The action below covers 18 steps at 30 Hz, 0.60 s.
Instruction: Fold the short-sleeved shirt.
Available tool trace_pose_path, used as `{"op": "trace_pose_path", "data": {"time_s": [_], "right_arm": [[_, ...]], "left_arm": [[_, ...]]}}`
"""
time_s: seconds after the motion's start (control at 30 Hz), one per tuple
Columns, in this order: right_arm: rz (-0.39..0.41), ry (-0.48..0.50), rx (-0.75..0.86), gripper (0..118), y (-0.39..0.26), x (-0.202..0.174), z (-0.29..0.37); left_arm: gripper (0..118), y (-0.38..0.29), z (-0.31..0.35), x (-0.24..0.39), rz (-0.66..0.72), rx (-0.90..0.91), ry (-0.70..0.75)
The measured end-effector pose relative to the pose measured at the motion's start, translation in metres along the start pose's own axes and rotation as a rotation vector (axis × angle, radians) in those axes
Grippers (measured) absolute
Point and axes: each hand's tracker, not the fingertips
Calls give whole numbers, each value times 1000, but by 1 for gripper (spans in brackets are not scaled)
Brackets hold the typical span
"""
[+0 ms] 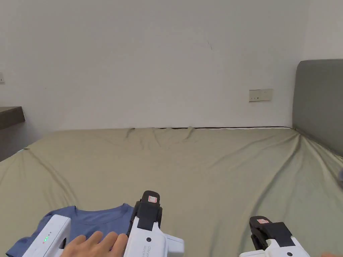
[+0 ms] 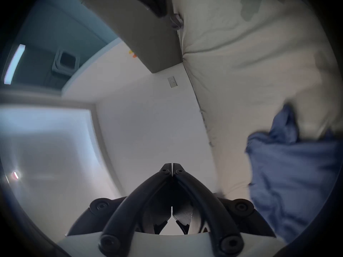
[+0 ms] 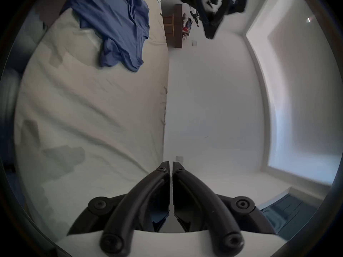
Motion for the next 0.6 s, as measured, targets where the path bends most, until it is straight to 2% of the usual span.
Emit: {"op": "trace_pose_path", "data": {"time_s": [0.07,0.1,0.13,0.23,0.3,0.37,0.43,0.5,0.53,0.57,0.6], "right_arm": [[-77,-68,-21,3,-5,8,2],[-142,-97,-25,3,-7,17,4],[-249,-110,-32,3,-8,29,6],[-799,-190,1,3,-30,77,19],[-1114,-263,42,3,-46,99,31],[-1379,-348,99,3,-60,107,47],[-1581,-388,185,3,-68,104,58],[-1741,-396,207,2,-74,97,65],[-1640,-418,197,2,-69,96,64],[-1622,-407,127,2,-63,97,62],[-1569,-396,103,2,-61,97,61]], "left_arm": [[0,-1,0,-8,228,-60,-31],[0,-3,-1,-16,358,-89,-46],[0,-6,-3,-27,499,-127,-55],[0,-34,-2,-71,1135,-192,-66],[0,-57,7,-86,1498,-142,-43],[0,-76,20,-87,1808,-95,23],[0,-88,31,-83,2024,-11,45],[0,-92,37,-74,2090,17,64],[0,-92,38,-74,2061,3,73],[0,-93,37,-75,2019,-12,79],[0,-76,37,-87,1941,-27,68]]}}
